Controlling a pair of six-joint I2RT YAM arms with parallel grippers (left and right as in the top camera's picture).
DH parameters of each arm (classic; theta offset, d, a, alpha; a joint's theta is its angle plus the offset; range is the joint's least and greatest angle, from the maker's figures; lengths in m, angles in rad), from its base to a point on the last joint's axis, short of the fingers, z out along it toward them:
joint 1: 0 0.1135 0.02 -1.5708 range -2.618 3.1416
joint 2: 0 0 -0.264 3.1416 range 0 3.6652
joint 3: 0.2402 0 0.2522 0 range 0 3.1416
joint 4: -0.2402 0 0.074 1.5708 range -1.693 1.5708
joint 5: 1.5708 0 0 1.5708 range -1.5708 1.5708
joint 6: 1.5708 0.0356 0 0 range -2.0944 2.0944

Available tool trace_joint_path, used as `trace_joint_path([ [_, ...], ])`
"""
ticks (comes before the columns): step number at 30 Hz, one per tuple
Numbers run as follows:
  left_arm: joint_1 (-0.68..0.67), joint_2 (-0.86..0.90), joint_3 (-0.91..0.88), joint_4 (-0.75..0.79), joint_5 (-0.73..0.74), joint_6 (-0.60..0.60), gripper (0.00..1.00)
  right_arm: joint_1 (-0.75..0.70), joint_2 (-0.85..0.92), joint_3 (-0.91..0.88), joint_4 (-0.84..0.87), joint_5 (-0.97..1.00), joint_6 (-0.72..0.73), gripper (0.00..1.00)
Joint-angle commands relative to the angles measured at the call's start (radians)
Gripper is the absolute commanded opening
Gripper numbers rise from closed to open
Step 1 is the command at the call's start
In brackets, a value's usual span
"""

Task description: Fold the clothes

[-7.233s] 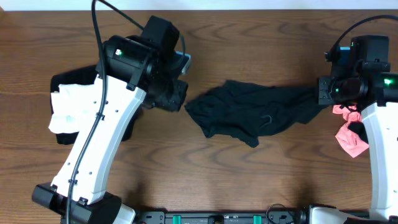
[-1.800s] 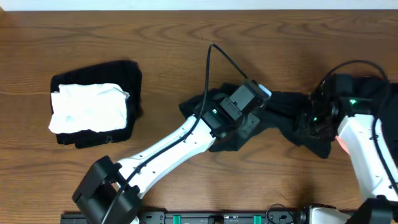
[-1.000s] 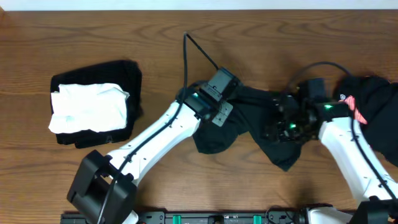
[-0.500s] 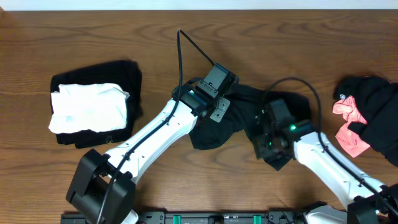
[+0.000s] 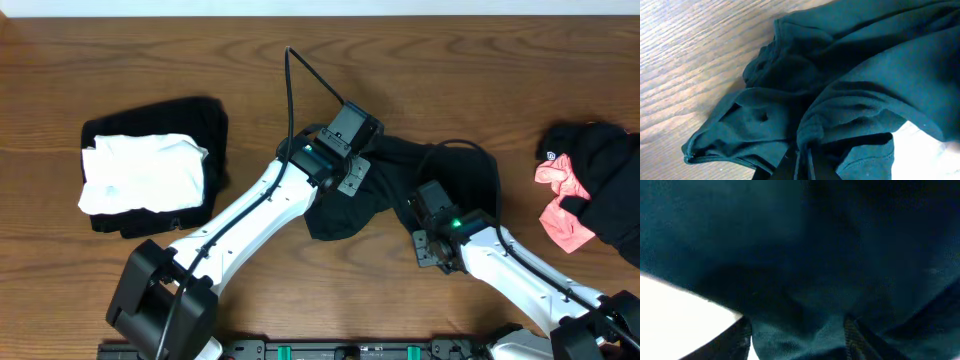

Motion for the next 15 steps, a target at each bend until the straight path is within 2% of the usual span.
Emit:
trace_joint_path([
  [1,0.004,-0.001,0.009,0.002,-0.014,0.013,0.06,0.010,-0.003,-0.009,-0.014,0.101,0.058,0.43],
  [6,0.004,-0.001,0.009,0.002,-0.014,0.013,0.06,0.010,0.003,-0.006,-0.018,0.095,0.057,0.18],
  [11,0.004,-0.001,0.009,0.002,-0.014,0.013,0.06,0.010,-0.002,0.007,-0.024,0.092,0.057,0.01],
  [15,0.004,-0.001,0.009,0.002,-0.014,0.013,0.06,0.010,-0.020,0.008,-0.026,0.062,0.053,0.01],
])
